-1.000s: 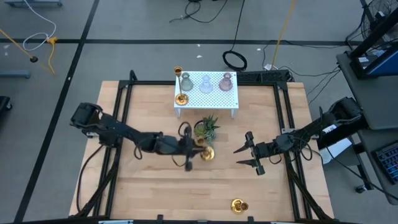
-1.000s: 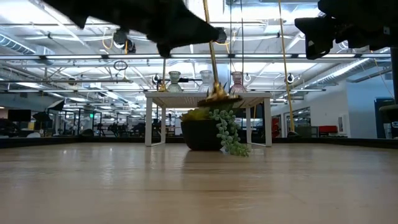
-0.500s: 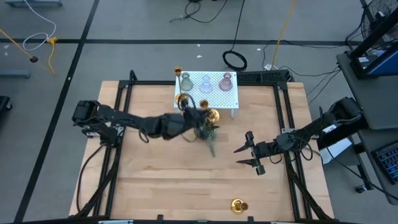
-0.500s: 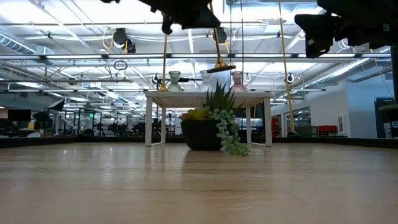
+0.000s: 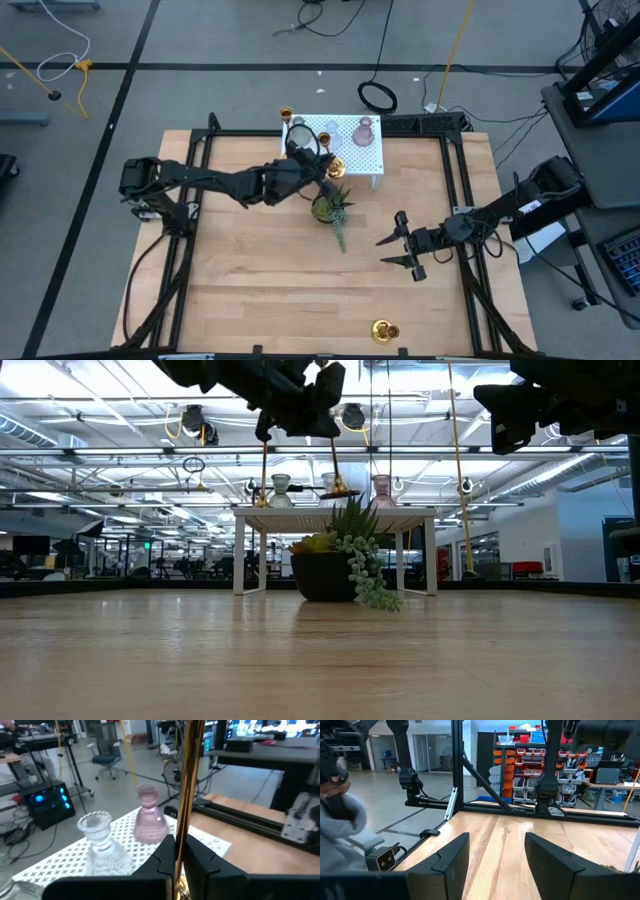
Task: Pick & Place candle stick holders
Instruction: Put the top golden candle holder on the shelf aligned with the transparent glass candle holder
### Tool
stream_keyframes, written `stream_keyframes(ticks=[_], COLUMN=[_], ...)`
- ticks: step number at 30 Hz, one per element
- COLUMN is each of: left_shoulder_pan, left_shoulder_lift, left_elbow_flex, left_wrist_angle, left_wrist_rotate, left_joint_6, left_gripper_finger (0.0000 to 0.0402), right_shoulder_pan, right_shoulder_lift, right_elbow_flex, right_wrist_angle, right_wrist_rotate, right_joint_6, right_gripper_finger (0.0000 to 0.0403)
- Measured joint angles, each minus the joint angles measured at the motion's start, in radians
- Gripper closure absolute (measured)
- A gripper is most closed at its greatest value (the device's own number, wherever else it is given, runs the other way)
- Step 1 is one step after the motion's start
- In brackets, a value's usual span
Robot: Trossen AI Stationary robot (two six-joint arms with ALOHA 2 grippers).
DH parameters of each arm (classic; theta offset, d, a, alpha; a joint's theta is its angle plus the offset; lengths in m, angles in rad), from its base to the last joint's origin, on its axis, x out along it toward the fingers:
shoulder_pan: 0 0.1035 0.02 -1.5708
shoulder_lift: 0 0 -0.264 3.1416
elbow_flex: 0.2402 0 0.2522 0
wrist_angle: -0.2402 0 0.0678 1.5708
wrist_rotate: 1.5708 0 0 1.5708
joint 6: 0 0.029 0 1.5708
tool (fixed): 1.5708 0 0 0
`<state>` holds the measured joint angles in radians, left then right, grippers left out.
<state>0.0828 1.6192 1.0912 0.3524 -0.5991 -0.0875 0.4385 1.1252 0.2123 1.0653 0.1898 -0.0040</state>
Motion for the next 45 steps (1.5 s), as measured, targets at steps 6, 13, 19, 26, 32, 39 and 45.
stream_keyframes(ticks=[6,13,19,26,32,39,45], left_shoulder_pan=[0.03,0.057,0.064,0.069,0.088,0.11,0.109], left_shoulder_lift=[0.0,0.0,0.0,0.0,0.0,0.0,0.0], left_elbow_flex=[0.0,0.0,0.0,0.0,0.0,0.0,0.0], left_wrist_angle=[-0.008,-0.052,-0.052,-0.051,-0.046,-0.046,-0.049], left_wrist_rotate=[-0.003,-0.002,-0.001,-0.001,-0.002,0.094,0.102], left_joint_6=[-0.001,-0.021,-0.021,-0.021,-0.022,-0.039,-0.042], left_gripper_finger=[0.0385,0.0383,0.0367,0.0362,0.0361,0.036,0.036], right_shoulder_pan=[0.0,0.0,0.0,0.0,0.0,0.0,0.0], right_shoulder_lift=[0.0,0.0,0.0,0.0,0.0,0.0,0.007], right_elbow_flex=[0.0,0.0,0.0,0.0,0.0,0.0,0.0], right_wrist_angle=[0.0,0.0,0.0,0.0,0.0,0.0,0.0], right_wrist_rotate=[0.0,0.0,0.0,0.0,0.0,0.0,0.0], right_joint_6=[0.0,0.0,0.0,0.0,0.0,0.0,0.0], right_gripper_finger=[0.022,0.022,0.022,0.022,0.022,0.022,0.022])
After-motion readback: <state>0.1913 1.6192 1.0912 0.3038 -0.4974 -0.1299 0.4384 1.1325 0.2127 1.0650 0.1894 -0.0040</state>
